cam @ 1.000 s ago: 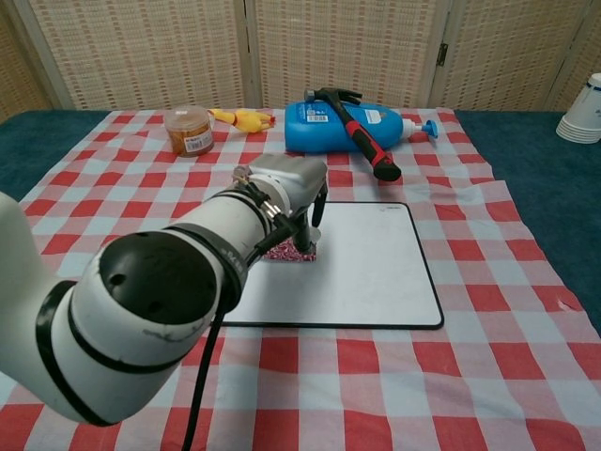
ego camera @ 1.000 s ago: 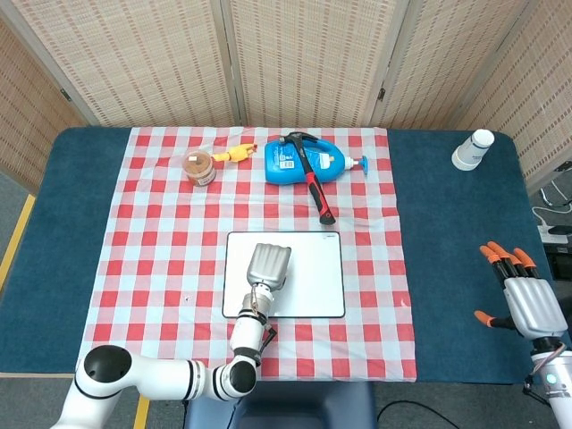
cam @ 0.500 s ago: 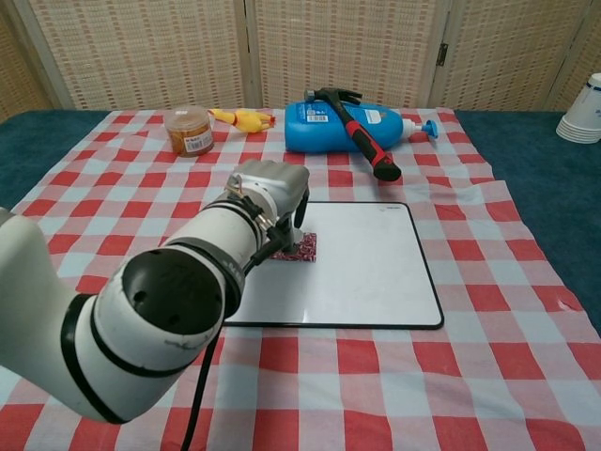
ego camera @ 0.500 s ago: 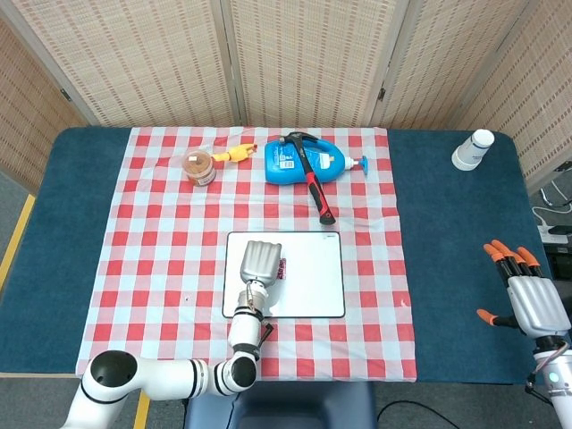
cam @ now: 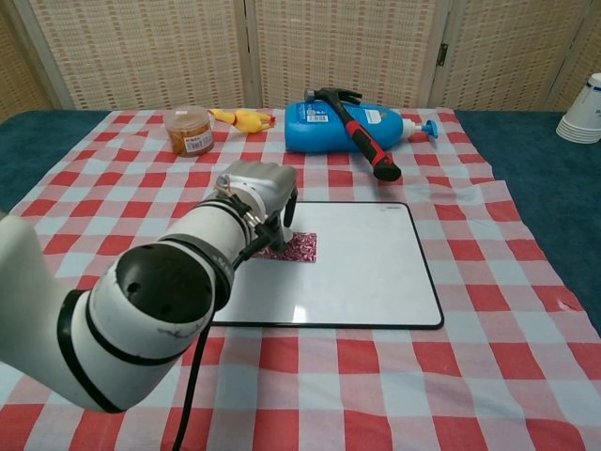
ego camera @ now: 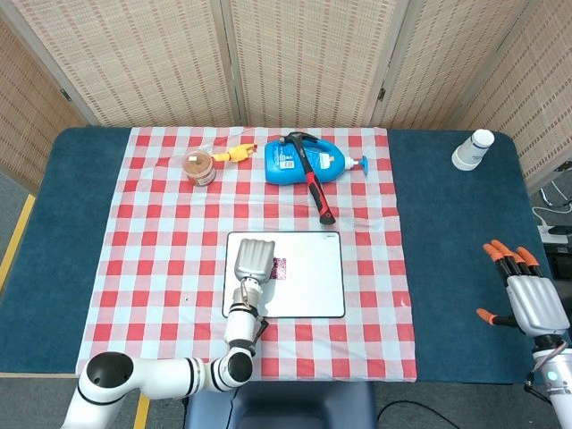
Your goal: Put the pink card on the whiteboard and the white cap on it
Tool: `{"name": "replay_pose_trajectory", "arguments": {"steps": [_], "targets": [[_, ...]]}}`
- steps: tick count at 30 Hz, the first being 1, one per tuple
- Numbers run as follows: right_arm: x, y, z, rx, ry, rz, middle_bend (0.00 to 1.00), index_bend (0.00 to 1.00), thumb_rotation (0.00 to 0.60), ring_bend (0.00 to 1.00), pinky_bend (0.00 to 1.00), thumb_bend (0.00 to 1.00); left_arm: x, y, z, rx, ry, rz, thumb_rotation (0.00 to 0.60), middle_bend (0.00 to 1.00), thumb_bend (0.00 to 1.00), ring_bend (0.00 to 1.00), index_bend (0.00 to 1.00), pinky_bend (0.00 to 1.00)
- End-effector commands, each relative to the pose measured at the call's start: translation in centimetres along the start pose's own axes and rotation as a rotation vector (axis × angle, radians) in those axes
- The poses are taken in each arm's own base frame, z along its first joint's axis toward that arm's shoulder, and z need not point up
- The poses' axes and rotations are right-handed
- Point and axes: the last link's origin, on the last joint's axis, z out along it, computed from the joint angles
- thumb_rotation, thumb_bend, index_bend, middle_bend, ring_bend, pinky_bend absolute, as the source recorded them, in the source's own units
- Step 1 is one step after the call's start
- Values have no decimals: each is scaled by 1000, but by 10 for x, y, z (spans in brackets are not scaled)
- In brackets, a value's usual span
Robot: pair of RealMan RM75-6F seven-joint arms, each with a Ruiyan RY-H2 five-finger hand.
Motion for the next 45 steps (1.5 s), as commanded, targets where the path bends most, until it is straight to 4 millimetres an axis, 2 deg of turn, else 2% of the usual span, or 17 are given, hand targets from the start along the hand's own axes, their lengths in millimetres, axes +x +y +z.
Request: {"name": "replay_pose_trajectory", "arguments": {"steps": [1, 19, 33, 40, 43, 45], "targets": [[-1, -1, 0, 1, -2, -1, 0, 0, 600, 0, 0, 40, 0, -2, 0, 4, -1, -4, 600, 1000, 287, 1000, 493, 1000], [0, 0, 0, 1, -5, 4, 0, 0, 600, 0, 0, 40, -5, 4, 0, 1, -15, -13, 600, 1000, 286, 1000, 487, 1000], [1, 1, 0, -3, -4, 6, 0, 0, 600, 0, 0, 40, 2, 0, -1, -6, -18, -39, 600, 1000, 221, 1000, 423, 1000], [0, 0, 1, -1, -13, 4, 0, 0, 600, 0, 0, 40, 32, -17, -8, 20, 24, -46, 600, 1000, 216, 1000, 428, 1000], [0, -1, 0, 8, -13, 4, 0, 0, 600, 0, 0, 40, 47, -34, -17, 57, 32, -38, 600, 1000, 218, 1000, 455, 1000], [1, -2, -3, 15, -10, 6, 0, 0, 600, 0, 0, 40, 54, -52, -24, 75, 76, -65, 600, 1000, 218, 1000, 459, 1000]]}}
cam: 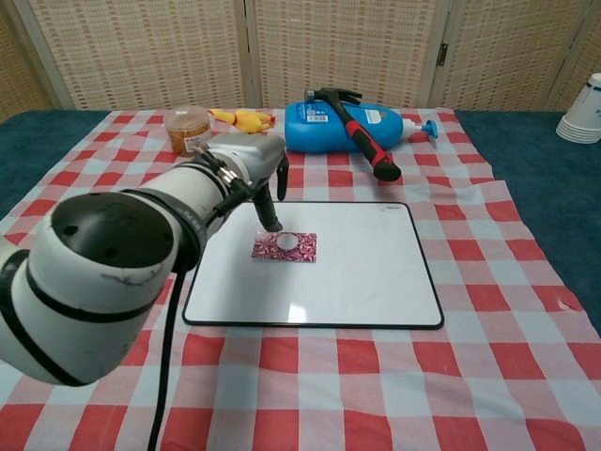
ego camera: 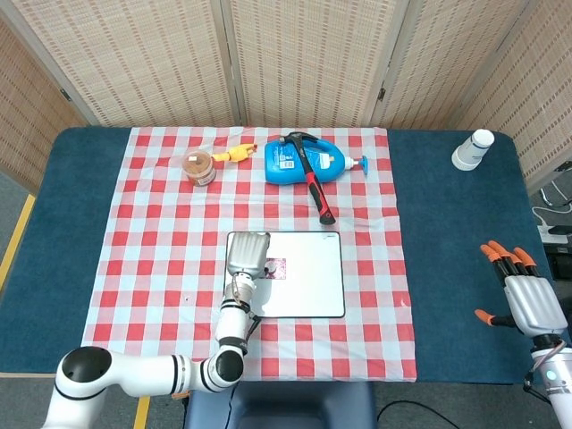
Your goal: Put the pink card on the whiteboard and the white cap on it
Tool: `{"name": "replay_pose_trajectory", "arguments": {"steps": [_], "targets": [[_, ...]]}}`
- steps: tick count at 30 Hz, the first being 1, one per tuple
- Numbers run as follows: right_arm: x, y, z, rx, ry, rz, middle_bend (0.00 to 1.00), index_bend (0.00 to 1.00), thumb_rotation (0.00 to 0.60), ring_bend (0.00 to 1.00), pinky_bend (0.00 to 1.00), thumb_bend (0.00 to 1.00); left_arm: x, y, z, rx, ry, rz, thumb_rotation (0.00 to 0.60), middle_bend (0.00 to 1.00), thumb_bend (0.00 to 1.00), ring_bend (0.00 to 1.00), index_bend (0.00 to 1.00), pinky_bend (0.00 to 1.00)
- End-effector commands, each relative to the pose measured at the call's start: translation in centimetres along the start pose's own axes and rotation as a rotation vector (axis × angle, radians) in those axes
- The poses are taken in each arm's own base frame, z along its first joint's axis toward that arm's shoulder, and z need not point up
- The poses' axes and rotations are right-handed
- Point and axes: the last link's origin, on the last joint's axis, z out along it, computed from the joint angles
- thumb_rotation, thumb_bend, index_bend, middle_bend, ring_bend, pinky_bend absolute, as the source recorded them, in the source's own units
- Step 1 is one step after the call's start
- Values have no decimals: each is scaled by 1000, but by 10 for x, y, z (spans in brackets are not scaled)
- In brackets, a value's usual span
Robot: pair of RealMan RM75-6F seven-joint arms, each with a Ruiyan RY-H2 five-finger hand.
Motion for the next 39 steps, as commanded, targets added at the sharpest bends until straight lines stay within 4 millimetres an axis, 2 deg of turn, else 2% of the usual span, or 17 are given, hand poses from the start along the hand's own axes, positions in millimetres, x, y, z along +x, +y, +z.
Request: {"name": "replay_pose_trajectory", "arguments": {"steps": [1, 3, 4, 5, 6, 7, 9, 11, 14, 16, 18, 20, 23, 28, 32, 39], "targets": [[1, -1, -3, 9, 4, 3, 0, 0, 600, 0, 0, 40, 20, -41, -13, 56, 74, -42, 600, 995, 218, 1000, 444, 1000], [2, -2, -6, 16, 7, 5, 0, 0, 600, 0, 0, 40, 18, -68, -24, 32, 127, -126, 600, 894, 217, 948, 357, 1000], [2, -2, -7, 19, 8, 6, 0, 0, 600, 0, 0, 40, 14, -80, -29, 15, 146, -162, 600, 801, 217, 882, 300, 996], [2, -2, -8, 24, 8, 5, 0, 0, 600, 0, 0, 40, 10, -97, -36, -19, 169, -217, 600, 661, 217, 763, 222, 966], [1, -3, -9, 26, 6, 5, 0, 0, 600, 0, 0, 40, 8, -109, -42, -47, 195, -261, 600, 538, 217, 648, 159, 907], [1, -3, -9, 28, 4, 4, 0, 0, 600, 0, 0, 40, 7, -122, -48, -79, 236, -309, 600, 405, 218, 517, 98, 799], [0, -4, -9, 33, -1, 3, 0, 0, 600, 0, 0, 40, 2, -155, -66, -140, 362, -367, 600, 233, 218, 321, 51, 598], [0, -6, -9, 35, -2, 3, 0, 0, 600, 0, 0, 40, -11, -189, -84, -170, 435, -356, 600, 137, 219, 188, 50, 465], [-1, -8, -8, 38, -6, -1, 0, 0, 600, 0, 0, 40, -30, -235, -108, -149, 441, -281, 600, 29, 212, 30, 24, 243], [-3, -8, -7, 36, -14, -6, 0, 0, 600, 0, 0, 40, -41, -261, -121, -110, 404, -218, 590, 2, 193, 0, 3, 145], [-5, -8, -6, 33, -23, -10, 0, 0, 600, 0, 0, 40, -50, -285, -136, -59, 352, -159, 545, 0, 165, 0, 0, 70], [-6, -8, -5, 29, -28, -17, 0, 0, 600, 0, 0, 40, -57, -302, -148, -21, 325, -119, 518, 0, 151, 0, 0, 43], [-7, -10, -5, 27, -20, -24, 0, 0, 600, 0, 0, 40, -65, -318, -160, 16, 327, -63, 514, 0, 145, 0, 0, 3], [-9, -11, -4, 22, -3, -33, 0, 0, 600, 0, 0, 40, -70, -327, -164, 28, 309, -48, 502, 0, 145, 0, 0, 0], [-7, -9, -5, 11, 26, -30, 0, 0, 600, 0, 0, 40, -69, -328, -164, 21, 277, -39, 477, 0, 146, 0, 0, 0], [-4, -6, -5, 0, 39, -21, 0, 0, 600, 0, 0, 40, -70, -323, -159, 26, 207, -14, 475, 0, 154, 0, 0, 0]]}}
